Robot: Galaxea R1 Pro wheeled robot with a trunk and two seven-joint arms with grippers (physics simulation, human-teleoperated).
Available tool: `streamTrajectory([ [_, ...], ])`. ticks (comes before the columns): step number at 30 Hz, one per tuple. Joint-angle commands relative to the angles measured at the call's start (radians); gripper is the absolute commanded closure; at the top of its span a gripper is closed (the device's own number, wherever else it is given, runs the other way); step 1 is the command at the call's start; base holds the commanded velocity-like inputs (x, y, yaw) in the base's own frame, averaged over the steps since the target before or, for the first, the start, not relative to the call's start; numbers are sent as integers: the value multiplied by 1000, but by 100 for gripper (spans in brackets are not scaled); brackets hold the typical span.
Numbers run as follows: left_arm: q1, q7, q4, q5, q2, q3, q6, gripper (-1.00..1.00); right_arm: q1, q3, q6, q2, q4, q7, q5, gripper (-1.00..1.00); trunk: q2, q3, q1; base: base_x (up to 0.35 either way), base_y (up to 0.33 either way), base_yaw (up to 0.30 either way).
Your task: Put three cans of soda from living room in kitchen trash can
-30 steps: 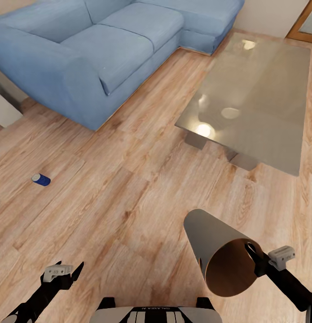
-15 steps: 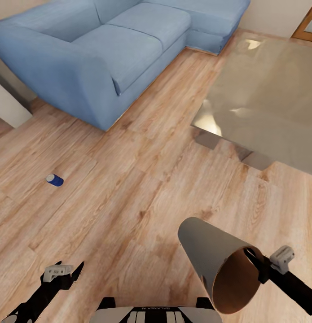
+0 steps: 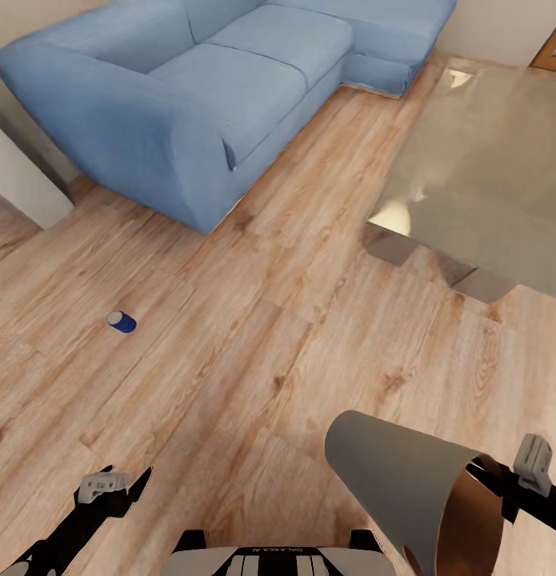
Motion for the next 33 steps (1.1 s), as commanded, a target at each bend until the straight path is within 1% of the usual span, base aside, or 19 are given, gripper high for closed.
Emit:
streamTrajectory([
  [1, 0, -1, 0, 0, 0, 0, 0, -100, 0, 2, 16, -8, -1, 10, -10, 100, 0, 0, 0, 7, 319, 0],
  [4, 0, -7, 1, 0, 1, 0, 1, -100, 0, 25, 75, -70, -4, 10, -69, 100, 0, 0, 0, 119, 288, 0],
  [5, 0, -10, 1, 0, 1, 1, 1, -100, 1, 36, 84, -77, -4, 10, -80, 100, 0, 0, 0, 192, 260, 0],
  [7, 0, -31, 1, 0, 1, 1, 2, -100, 1, 91, 115, -105, 2, 10, -127, 100, 0, 0, 0, 231, 243, 0],
  [10, 0, -38, 1, 0, 0, 1, 0, -100, 1, 105, 146, -117, 20, 10, -141, 100, 0, 0, 0, 253, 233, 0],
  [12, 0, -40, 1, 0, 0, 1, 0, -100, -1, 109, 251, -133, 27, 10, -142, 100, 0, 0, 0, 260, 230, 0],
  [14, 0, -42, 1, 0, 0, 1, -1, -100, -8, 128, 451, -208, 51, 10, -143, 100, 0, 0, 0, 262, 229, 0],
  [15, 0, -42, 1, 0, 0, 1, -1, -100, -9, 143, 496, -231, 60, 10, -143, 100, 0, 0, 0, 262, 229, 0],
  [16, 0, -42, 1, 0, 0, 1, -1, -100, -38, 230, 640, -310, 118, 10, -146, 100, 0, 0, 0, 263, 228, 0],
  [17, 0, -42, 1, 0, 0, 1, -1, -100, -56, 249, 667, -324, 143, 10, -146, 100, 0, 0, 0, 263, 228, 0],
  [19, 0, -43, 1, 0, 0, 0, -2, -100, -151, 302, 737, -372, 296, 10, -140, 100, 0, 0, 0, 263, 224, 0],
  [20, 0, -44, 1, 0, 0, 0, -2, -100, -176, 311, 746, -386, 344, 10, -135, 100, 0, 0, 0, 262, 219, 0],
  [22, 0, -46, 1, 0, 0, -1, -2, -100, -264, 331, 765, -431, 535, 10, -99, 100, 0, 0, 0, 260, 213, 0],
  [24, 0, -47, 1, 0, 0, -1, -3, -100, -312, 346, 770, -441, 632, -69, -80, 100, 0, 0, 0, 257, 207, 0],
  [25, 0, -47, 1, 0, 0, 0, -3, -100, -331, 366, 769, -432, 669, -131, -73, 100, 0, 0, 0, 256, 205, 0],
  [27, 0, -48, 4, -1, 0, 0, -3, -100, -351, 420, 726, -393, 709, -259, -63, 100, 0, 0, 0, 255, 203, 0],
  [29, 0, -48, 9, 0, 0, 0, -3, -100, -356, 441, 679, -375, 721, -336, -60, 100, 0, 0, 0, 254, 202, 0],
  [30, 0, -49, 17, -1, 0, 0, -5, -100, -361, 463, 588, -350, 734, -446, -58, 100, 0, 0, 0, 245, 190, 0],
  [33, 0, -49, 22, -1, 0, 0, -8, -100, -362, 486, 472, -328, 746, -523, -45, 100, 0, 0, 0, 236, 167, 0],
])
